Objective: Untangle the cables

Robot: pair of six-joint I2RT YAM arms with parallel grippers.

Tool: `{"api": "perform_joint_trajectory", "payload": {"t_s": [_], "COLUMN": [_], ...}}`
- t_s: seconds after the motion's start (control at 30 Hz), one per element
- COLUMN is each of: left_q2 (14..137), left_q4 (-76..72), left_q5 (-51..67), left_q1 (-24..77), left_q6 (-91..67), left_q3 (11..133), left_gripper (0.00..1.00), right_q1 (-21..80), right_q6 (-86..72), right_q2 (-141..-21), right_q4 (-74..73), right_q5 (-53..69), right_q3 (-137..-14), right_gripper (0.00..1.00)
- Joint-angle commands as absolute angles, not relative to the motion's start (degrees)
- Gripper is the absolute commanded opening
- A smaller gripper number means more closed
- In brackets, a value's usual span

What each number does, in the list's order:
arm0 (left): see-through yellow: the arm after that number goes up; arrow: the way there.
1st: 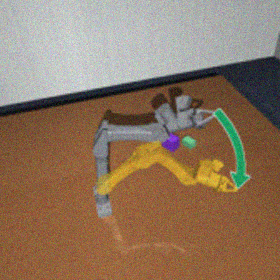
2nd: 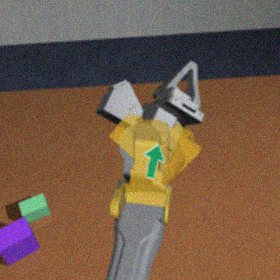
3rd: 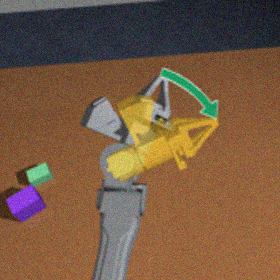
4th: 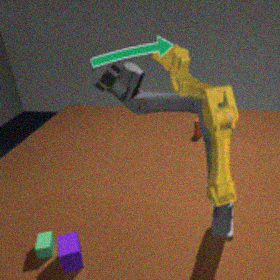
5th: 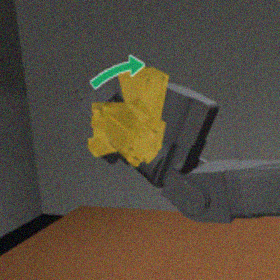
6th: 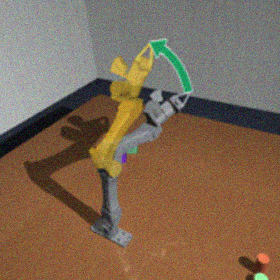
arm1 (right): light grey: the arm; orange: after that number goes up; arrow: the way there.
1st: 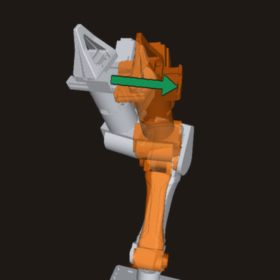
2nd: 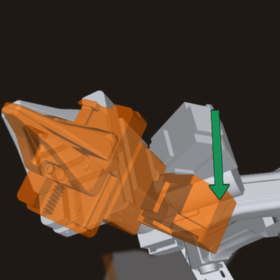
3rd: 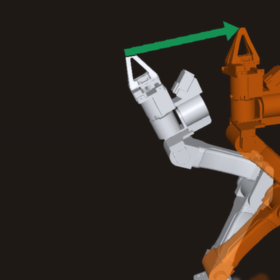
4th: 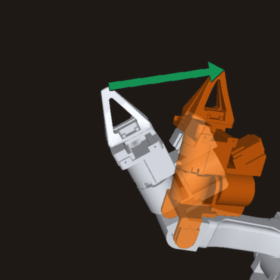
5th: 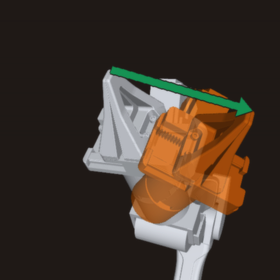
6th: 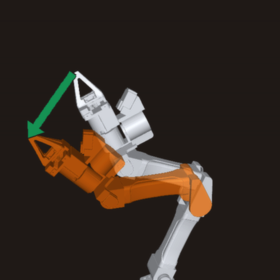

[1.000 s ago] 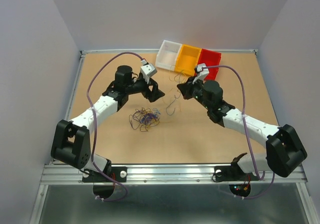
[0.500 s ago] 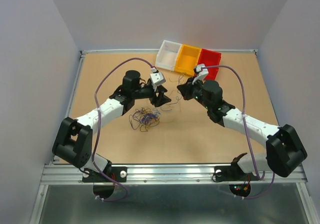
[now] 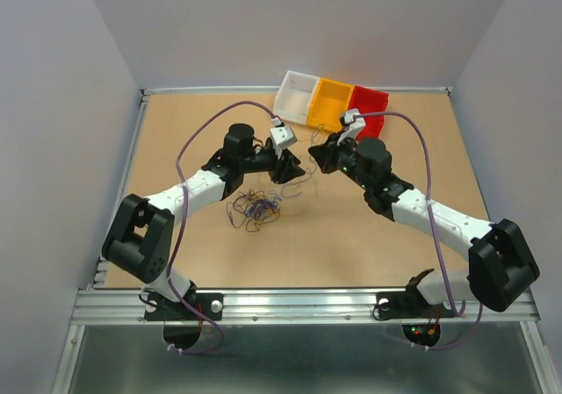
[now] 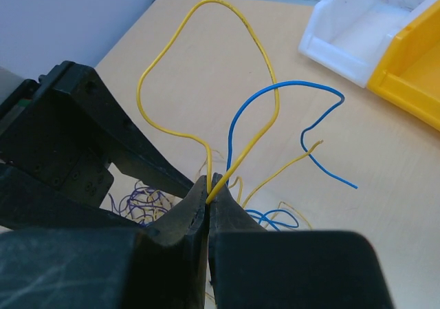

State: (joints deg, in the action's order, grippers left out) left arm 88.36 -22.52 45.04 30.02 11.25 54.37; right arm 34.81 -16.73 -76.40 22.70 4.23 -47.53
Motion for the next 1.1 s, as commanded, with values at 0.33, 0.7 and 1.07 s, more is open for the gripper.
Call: {"api": "perform_joint_trajectory", "payload": {"t_s": [0.33, 0.7, 1.07], "left_q2": [90.0, 90.5, 89.4], "left_q4": [-28.2, -30.9, -31.3], "left_q5": [44.6, 43.3, 38.9], "left_q1": [30.8, 31.6, 31.6], "left_q6": [7.2, 6.2, 6.6], "left_q3": [59.7, 59.7, 58.4], "left_gripper": [0.4, 0.14, 0.0], "right_q1": [34.7, 34.6, 34.6], "right_q6": [-17.9, -18.8, -19.5], "right_q2": [-74.7, -74.4, -71.9], "right_q4": [25.8, 26.8, 26.8], "right_q5": [8.1, 10.2, 4.9], "right_q3": [-51.5, -51.2, -48.9], "right_gripper": [0.01, 0.01, 0.01]}}
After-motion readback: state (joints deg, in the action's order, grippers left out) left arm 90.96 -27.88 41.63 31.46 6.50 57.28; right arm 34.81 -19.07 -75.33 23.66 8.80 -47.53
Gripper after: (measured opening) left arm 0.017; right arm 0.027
